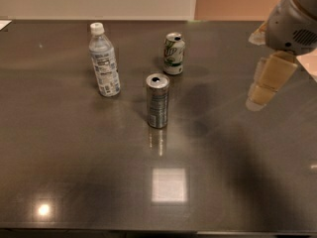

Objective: Move 7up can near redbull can

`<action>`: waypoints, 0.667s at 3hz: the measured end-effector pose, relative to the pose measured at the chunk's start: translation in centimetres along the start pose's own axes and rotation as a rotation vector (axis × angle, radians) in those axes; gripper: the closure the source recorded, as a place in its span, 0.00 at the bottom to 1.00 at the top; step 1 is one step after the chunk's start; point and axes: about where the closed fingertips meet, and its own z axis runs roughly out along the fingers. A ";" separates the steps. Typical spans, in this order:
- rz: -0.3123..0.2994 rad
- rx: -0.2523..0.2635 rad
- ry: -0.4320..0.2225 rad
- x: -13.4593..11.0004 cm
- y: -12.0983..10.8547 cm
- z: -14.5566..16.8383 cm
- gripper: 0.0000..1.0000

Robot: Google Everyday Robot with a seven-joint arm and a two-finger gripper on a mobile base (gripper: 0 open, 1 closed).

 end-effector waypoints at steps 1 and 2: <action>-0.003 -0.017 -0.059 -3.9 -3.2 2.5 0.00; -0.011 -0.031 -0.118 -8.1 -6.1 5.0 0.00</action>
Offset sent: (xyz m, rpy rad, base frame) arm 0.1350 0.1139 -0.0182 0.1807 0.0024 0.0668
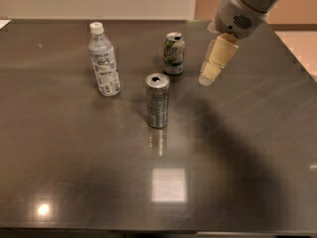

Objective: Move 7up can near redbull can

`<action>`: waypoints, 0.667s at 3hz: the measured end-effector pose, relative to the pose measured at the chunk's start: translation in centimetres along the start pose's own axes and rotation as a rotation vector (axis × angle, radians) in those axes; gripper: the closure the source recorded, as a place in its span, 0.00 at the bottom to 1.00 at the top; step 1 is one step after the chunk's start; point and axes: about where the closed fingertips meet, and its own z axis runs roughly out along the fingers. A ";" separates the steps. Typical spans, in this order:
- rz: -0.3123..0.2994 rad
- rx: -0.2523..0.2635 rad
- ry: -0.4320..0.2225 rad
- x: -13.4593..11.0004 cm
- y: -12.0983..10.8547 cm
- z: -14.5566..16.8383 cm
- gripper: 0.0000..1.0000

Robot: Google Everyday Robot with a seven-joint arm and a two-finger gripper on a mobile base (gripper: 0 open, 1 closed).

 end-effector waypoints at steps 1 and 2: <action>0.008 -0.005 -0.041 -2.8 -3.0 2.5 0.00; 0.035 -0.004 -0.078 -4.7 -6.2 4.4 0.00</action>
Offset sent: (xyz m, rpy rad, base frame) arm 0.1239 0.0546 -0.0081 0.1312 -0.0051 -0.0434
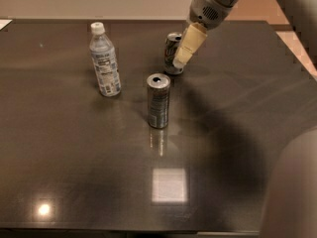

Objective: Move 7up can near redbull can

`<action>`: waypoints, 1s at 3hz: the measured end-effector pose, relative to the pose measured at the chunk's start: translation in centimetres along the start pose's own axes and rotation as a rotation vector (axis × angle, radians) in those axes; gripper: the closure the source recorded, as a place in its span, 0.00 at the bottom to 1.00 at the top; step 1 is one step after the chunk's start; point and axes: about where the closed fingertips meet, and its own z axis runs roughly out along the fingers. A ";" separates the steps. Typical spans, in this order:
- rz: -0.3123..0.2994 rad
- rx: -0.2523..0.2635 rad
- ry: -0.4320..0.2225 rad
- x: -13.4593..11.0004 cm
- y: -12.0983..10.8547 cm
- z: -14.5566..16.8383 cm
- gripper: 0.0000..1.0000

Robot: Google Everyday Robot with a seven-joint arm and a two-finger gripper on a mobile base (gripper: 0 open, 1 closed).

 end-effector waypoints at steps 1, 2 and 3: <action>0.035 -0.003 -0.025 -0.7 -2.4 1.4 0.00; 0.079 -0.017 -0.033 -0.8 -3.9 2.8 0.00; 0.119 -0.029 -0.034 -0.4 -4.7 3.8 0.00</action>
Offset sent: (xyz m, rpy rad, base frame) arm 0.0699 0.0010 -0.0148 0.0733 0.0808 -0.0988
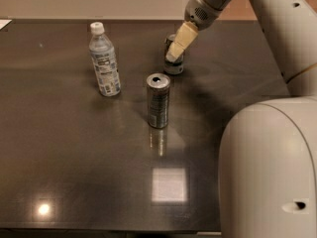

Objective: Move 7up can near redbull can

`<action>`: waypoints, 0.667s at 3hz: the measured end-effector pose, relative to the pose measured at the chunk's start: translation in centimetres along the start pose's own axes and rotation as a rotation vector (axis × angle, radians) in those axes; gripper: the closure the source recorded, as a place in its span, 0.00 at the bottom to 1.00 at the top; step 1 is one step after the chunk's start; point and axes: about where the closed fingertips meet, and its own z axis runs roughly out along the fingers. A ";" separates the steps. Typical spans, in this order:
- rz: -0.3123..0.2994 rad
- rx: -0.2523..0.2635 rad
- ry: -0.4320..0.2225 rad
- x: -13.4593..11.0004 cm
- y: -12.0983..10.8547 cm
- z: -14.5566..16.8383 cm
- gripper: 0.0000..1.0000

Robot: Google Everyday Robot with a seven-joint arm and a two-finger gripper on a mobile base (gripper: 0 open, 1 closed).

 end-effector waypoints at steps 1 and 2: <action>0.026 -0.008 -0.004 0.2 -0.7 0.7 0.00; 0.040 -0.014 -0.008 0.2 -1.1 1.5 0.00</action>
Offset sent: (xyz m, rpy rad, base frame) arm 0.0178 -0.0047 -0.0101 0.0226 0.0491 -0.0336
